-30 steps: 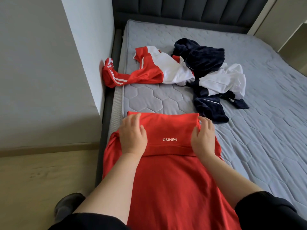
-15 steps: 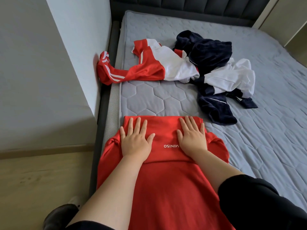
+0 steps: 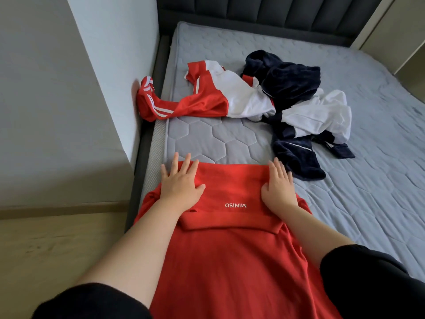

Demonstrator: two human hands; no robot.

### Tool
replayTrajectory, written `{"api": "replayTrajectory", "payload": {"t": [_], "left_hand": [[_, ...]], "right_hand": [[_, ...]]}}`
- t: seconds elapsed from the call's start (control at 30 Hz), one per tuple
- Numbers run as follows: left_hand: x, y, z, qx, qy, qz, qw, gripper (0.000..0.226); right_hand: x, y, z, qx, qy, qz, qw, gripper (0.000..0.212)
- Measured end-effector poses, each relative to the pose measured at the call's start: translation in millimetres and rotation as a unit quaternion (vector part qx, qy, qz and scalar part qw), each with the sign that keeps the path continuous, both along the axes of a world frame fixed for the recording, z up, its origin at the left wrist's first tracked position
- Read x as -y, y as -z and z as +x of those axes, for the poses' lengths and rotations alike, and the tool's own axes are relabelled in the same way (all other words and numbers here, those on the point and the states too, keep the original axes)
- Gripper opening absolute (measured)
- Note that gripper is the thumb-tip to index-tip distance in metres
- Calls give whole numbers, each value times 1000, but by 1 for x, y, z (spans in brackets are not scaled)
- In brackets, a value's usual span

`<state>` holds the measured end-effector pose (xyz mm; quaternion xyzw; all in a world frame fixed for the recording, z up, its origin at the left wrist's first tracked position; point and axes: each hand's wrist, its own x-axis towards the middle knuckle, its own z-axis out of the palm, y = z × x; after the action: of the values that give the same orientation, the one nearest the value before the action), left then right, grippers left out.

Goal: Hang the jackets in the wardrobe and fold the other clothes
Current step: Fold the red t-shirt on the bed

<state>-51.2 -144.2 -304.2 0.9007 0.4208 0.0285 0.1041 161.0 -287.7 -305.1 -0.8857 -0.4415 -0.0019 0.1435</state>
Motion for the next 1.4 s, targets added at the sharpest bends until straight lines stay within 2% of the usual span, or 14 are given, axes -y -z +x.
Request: {"api": "replayTrajectory", "payload": {"t": [0.07,0.17,0.27,0.37,0.43,0.53,0.63,0.73,0.87,1.1,1.2,1.27,1.33,1.4], "left_hand": [[-13,-6,-2,-38,12,-22,999,82],[-27,-25,0,-90,26,-30,995,88],[-33,-48,5,-132,46,-22,990,67],[-32,-68,4,-133,34,-26,990,36],[-27,-79,1,-104,-1,-10,994,25],[-17,-97,-3,-74,-42,47,995,24],[-10,-114,-5,-62,-54,130,988,23],[5,-125,-13,-31,-48,170,984,21],[46,-113,-29,-9,-17,162,987,19],[115,-79,-77,38,79,171,981,30],[140,-66,-98,-8,152,203,967,36],[151,-52,-107,-83,149,153,973,31],[148,-38,-110,-135,134,119,974,34],[144,-36,-111,-140,122,73,980,33]], "right_hand": [[-16,-16,-3,-27,-71,16,997,82],[-42,-36,-4,-37,-123,-157,979,82],[-55,-53,0,-31,-116,-306,945,60],[-55,-74,0,-18,-105,-360,927,33],[-51,-89,-3,39,-94,-324,941,20],[-45,-108,-6,162,-80,-215,960,20],[-41,-124,-9,231,-89,-118,962,19],[-29,-136,-12,239,-84,-70,965,20],[5,-126,-17,215,-105,-78,968,17],[85,-98,-41,202,-185,84,958,16],[115,-84,-50,230,-246,90,937,10],[133,-71,-56,241,-281,56,927,14],[148,-56,-63,228,-278,7,933,9],[156,-44,-66,163,-230,-89,955,27]]}}
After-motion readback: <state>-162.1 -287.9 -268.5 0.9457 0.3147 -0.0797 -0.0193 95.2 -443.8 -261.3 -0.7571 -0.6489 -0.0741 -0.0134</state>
